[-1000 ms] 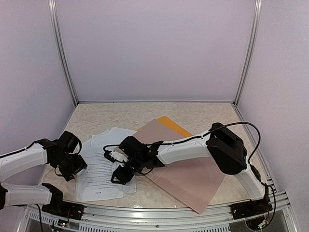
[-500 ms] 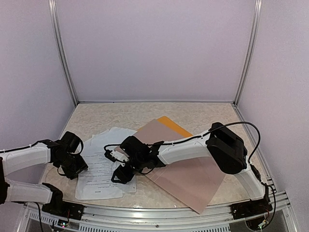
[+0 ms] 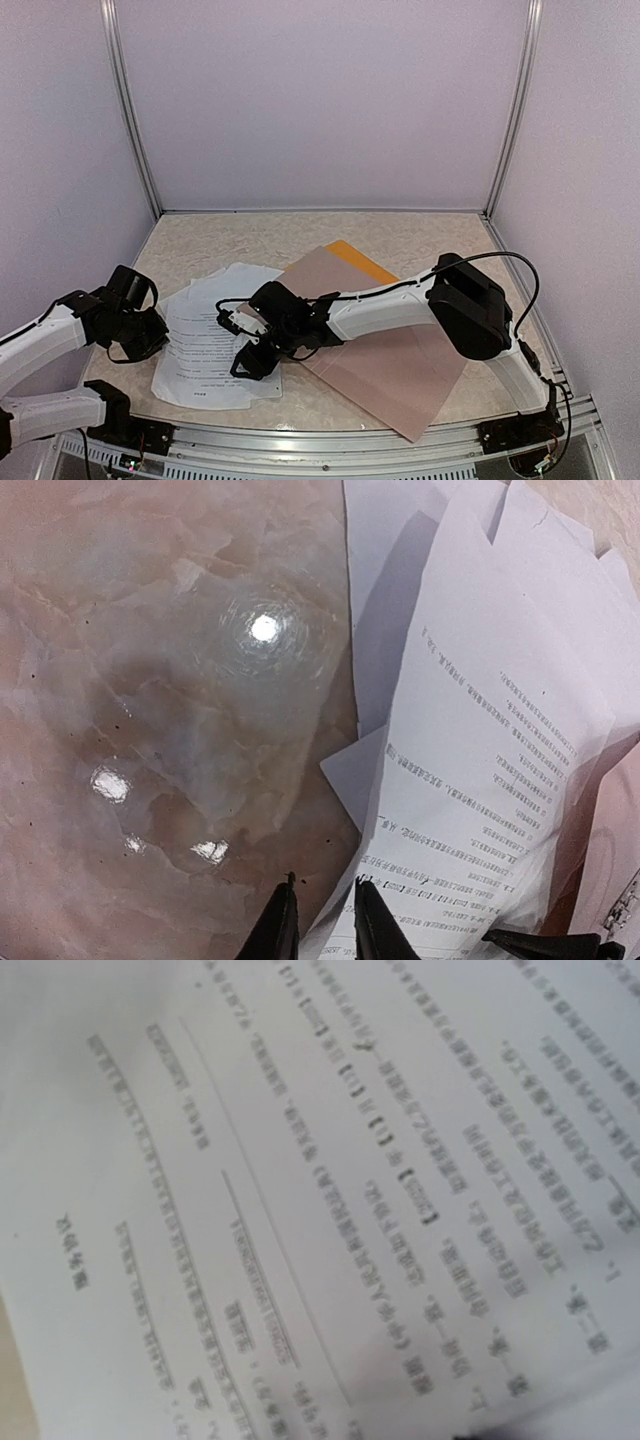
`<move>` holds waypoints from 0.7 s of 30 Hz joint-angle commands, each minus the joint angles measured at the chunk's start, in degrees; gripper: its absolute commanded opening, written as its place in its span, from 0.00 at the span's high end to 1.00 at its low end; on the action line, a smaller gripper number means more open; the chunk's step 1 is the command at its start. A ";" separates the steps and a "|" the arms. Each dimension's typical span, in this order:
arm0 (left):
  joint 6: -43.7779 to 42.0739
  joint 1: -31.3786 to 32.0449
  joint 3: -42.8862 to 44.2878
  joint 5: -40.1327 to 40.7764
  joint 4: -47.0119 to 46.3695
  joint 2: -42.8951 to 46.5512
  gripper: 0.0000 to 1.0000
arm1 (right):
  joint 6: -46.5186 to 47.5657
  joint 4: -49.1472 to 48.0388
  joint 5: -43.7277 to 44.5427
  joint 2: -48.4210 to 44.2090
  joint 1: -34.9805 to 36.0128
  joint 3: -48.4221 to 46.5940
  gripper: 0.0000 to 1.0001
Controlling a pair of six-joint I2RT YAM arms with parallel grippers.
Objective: Put the files into the folder
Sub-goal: Pick up the file from the corner of the board.
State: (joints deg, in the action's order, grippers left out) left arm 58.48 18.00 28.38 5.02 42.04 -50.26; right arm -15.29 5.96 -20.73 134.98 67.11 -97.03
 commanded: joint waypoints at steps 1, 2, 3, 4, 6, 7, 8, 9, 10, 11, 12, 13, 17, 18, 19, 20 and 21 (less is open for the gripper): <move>-2.16 -0.47 1.25 0.39 0.66 -1.44 0.84 | 0.02 4.50 1.29 -0.43 -0.81 2.00 0.44; -2.52 -0.50 1.26 0.15 0.18 -2.21 0.85 | 0.10 4.50 1.21 -0.64 -0.89 2.21 0.44; -2.80 -0.49 1.20 -0.02 -0.14 -2.58 0.87 | 0.14 4.39 1.17 -0.86 -0.98 2.40 0.44; -3.03 -0.51 1.19 -0.17 -0.37 -2.99 0.89 | 0.16 4.29 1.12 -1.04 -1.04 2.64 0.44; -3.32 -0.52 1.25 0.04 -0.50 -3.58 0.94 | -0.02 3.86 0.73 -1.25 -1.34 3.06 0.44; -3.57 -0.53 1.32 0.02 -0.62 -3.69 0.96 | -0.17 3.64 0.39 -1.22 -1.42 3.15 0.44; -3.65 -0.53 1.27 0.03 -0.63 -3.64 0.98 | -0.28 3.51 0.23 -1.10 -1.45 3.24 0.44; -3.76 -0.53 1.18 -0.06 -0.69 -3.62 1.00 | -0.31 3.33 0.01 -1.00 -1.49 3.19 0.44; -3.98 -0.58 1.11 -0.28 -0.79 -3.66 1.00 | -0.42 3.26 -0.20 -0.95 -1.46 3.17 0.44; -4.08 -0.52 1.11 -0.53 -0.96 -3.70 1.00 | -0.47 3.15 -0.29 -0.87 -1.50 3.17 0.44; -4.25 -0.55 1.19 -0.80 -0.99 -3.86 1.00 | -0.45 3.04 -0.35 -0.90 -1.53 3.17 0.44; -4.39 -0.56 1.26 -0.85 -0.89 -3.96 1.00 | -0.54 3.03 -0.38 -0.98 -1.54 3.09 0.44; -4.61 -0.37 2.16 -1.35 -0.36 -3.30 1.00 | -0.32 3.16 -0.49 -1.70 -1.52 2.99 0.40; -4.68 -0.20 2.57 -1.41 -0.15 -2.98 1.00 | -0.23 3.27 -0.58 -2.10 -1.59 3.03 0.38; -4.78 0.04 3.24 -1.08 0.37 -2.48 1.00 | -0.20 3.24 -0.62 -2.62 -1.63 3.12 0.36; -4.97 0.56 4.01 -0.65 1.09 -2.21 1.00 | -0.16 3.11 -0.67 -3.34 -1.63 3.28 0.34; -4.93 1.46 5.60 0.53 2.87 -1.93 1.00 | -0.11 2.91 -0.65 -4.13 -1.70 3.52 0.33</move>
State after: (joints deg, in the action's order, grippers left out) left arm 54.72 18.09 29.34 4.27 42.09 -53.65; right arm -15.33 5.91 -22.09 133.64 66.15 -95.44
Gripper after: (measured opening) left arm 0.003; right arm 0.647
